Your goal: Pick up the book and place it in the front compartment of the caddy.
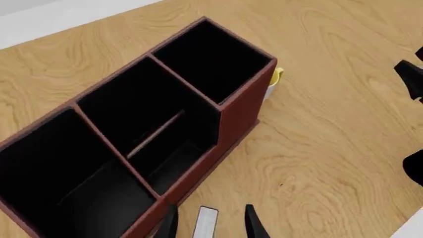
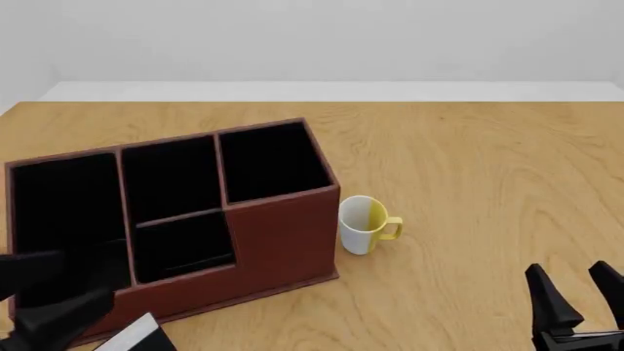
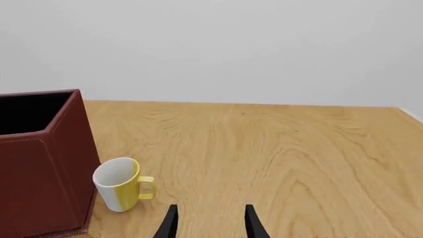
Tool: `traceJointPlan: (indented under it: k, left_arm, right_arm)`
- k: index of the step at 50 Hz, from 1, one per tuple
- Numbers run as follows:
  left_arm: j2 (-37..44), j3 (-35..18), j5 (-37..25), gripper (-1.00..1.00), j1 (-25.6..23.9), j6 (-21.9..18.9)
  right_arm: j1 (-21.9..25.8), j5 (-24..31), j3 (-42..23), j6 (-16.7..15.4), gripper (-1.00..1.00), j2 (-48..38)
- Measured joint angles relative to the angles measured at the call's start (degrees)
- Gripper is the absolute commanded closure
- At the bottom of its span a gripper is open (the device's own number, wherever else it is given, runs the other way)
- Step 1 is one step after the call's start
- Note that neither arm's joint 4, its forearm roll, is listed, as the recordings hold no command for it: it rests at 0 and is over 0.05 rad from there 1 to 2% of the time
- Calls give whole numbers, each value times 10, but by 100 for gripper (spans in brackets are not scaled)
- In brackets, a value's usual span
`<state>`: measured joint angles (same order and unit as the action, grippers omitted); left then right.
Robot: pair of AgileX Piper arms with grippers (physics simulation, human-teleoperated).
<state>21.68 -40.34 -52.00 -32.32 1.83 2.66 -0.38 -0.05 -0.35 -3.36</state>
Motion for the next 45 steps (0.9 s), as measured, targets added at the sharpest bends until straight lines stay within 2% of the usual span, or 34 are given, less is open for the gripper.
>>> traceJointPlan:
  k: [10, 21, 33, 45]
  left_arm:
    - [49, -45, -85, -100, -59, 24]
    - [80, -83, -136, -100, -75, 32]
    - [82, -80, -163, -100, -57, 24]
    - [64, -38, -173, -100, -24, 5]
  right_arm:
    - [1, 0, 0, 0, -100, -4]
    - [2, -2, 0, 2, -100, -9]
    - [2, -6, 0, 3, -100, -16]
    - [3, -3, 0, 3, -100, -10]
